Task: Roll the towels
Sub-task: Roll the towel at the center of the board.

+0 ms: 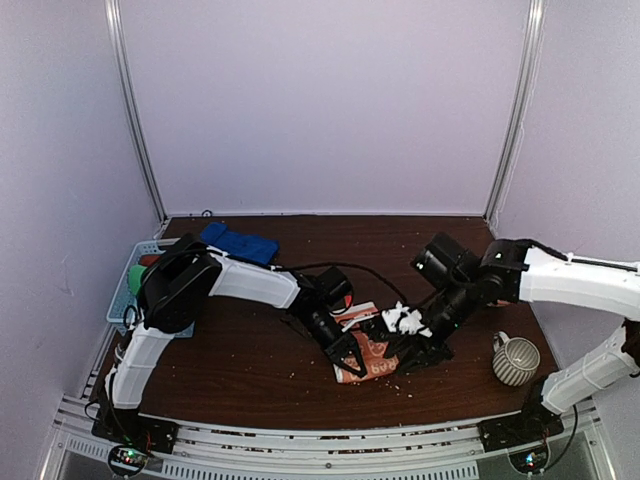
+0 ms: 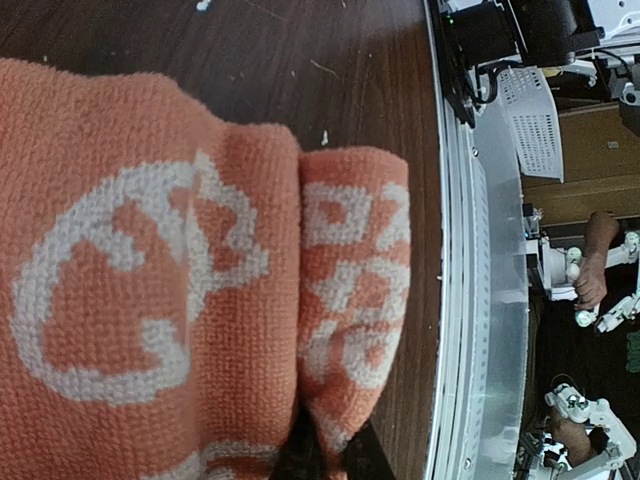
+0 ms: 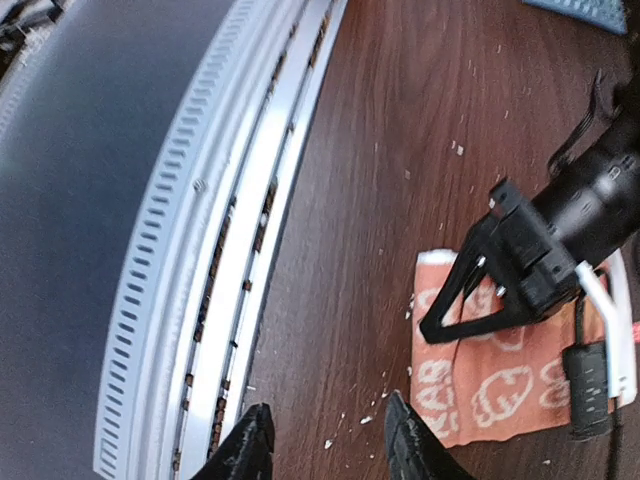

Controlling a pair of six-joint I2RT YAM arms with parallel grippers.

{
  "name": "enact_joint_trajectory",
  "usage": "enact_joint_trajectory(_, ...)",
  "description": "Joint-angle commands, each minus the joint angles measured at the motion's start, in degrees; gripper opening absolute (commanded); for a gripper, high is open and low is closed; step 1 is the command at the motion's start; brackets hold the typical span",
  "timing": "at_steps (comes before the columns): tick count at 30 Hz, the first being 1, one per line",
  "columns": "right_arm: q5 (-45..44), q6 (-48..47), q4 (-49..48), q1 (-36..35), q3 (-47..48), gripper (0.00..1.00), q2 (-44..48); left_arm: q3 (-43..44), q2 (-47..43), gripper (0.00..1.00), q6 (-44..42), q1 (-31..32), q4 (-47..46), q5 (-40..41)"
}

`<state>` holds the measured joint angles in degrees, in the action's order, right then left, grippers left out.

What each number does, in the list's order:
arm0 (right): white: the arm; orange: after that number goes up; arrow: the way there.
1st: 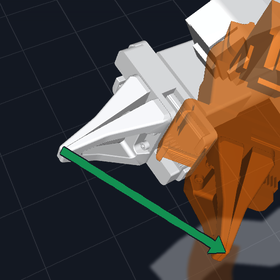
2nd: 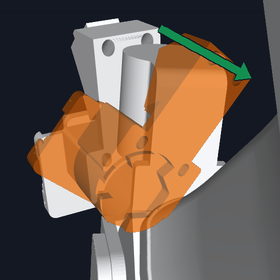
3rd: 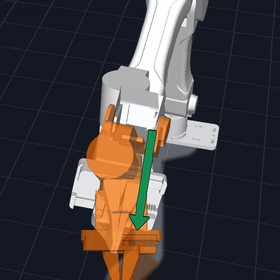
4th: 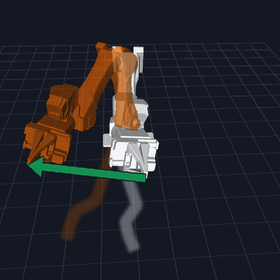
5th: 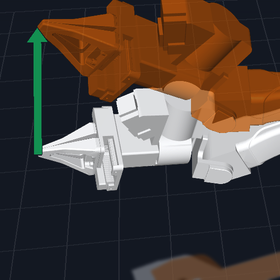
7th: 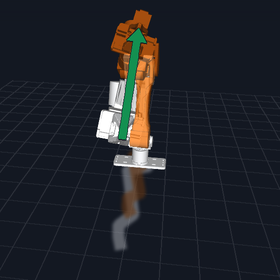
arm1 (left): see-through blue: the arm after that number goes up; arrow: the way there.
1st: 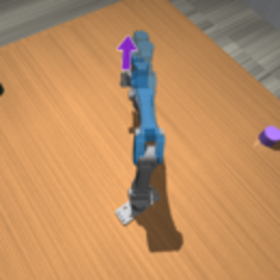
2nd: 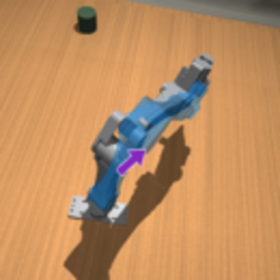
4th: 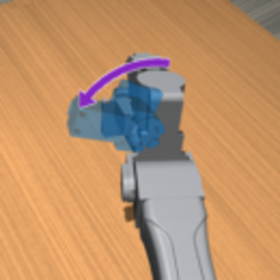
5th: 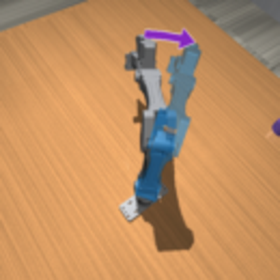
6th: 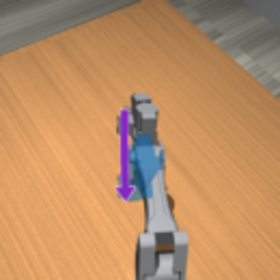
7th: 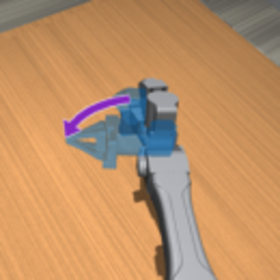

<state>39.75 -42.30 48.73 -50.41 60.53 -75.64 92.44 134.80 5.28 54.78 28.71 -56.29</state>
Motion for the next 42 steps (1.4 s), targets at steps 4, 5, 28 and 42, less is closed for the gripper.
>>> enact_joint_trajectory(4, -27.9, 3.3, -21.3, -8.5, -12.1, 0.43, -3.4, -0.9, 3.6, 0.05, 2.1, -0.3, 5.4, 6.0)
enact_joint_trajectory(5, -28.5, 3.1, -22.7, -8.6, -12.6, 0.43, -4.6, -1.1, 3.4, 0.05, 2.0, -0.3, 5.5, 6.2)
enact_joint_trajectory(28, -25.3, 3.6, -22.0, -8.7, -11.4, 0.04, -18.3, -4.8, -6.0, 0.35, -2.3, -1.0, 3.3, 14.9)
enact_joint_trajectory(42, 3.5, 6.3, 0.1, 4.0, 5.7, 0.00, -35.4, -33.6, -42.0, 0.52, 3.8, -4.5, -24.5, 42.5)
